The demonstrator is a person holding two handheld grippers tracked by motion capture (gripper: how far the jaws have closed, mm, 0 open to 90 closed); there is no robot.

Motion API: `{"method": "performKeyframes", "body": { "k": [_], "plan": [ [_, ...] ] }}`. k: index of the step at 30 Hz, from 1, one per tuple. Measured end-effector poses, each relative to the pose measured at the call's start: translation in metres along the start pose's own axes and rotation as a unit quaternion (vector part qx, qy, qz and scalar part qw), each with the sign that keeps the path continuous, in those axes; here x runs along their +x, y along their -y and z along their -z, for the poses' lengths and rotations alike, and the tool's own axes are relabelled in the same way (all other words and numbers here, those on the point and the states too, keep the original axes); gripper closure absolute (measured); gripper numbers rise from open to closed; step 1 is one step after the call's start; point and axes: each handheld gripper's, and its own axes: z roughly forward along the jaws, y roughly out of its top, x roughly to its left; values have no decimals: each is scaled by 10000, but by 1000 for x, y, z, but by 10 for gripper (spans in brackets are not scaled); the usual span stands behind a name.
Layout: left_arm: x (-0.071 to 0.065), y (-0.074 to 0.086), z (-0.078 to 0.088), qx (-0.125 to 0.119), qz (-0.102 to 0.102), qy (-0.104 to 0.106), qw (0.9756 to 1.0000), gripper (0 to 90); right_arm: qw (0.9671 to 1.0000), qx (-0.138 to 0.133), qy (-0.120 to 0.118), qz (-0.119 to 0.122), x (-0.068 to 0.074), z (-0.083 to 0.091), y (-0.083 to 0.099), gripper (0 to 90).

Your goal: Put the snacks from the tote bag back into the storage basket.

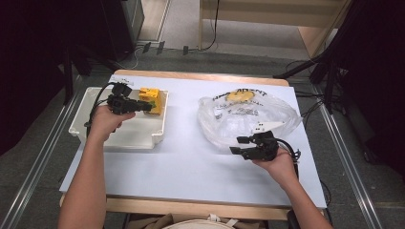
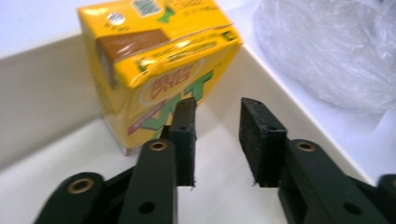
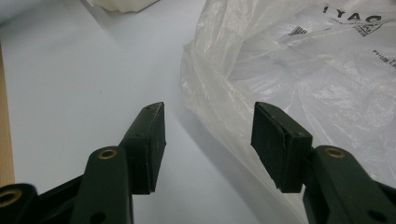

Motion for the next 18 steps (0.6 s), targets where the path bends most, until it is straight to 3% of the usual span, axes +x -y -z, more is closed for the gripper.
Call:
{"method": "performKeyframes", "body": {
  "k": [10, 18],
  "plan": [
    [-26, -18, 0, 26, -178, 10, 9998, 482, 10000, 19, 11, -8, -1, 0, 1, 460],
    [-43, -28, -1, -10, -236, 85, 9997, 445, 10000, 16, 11, -9, -1, 0, 1, 460]
  ]
}}
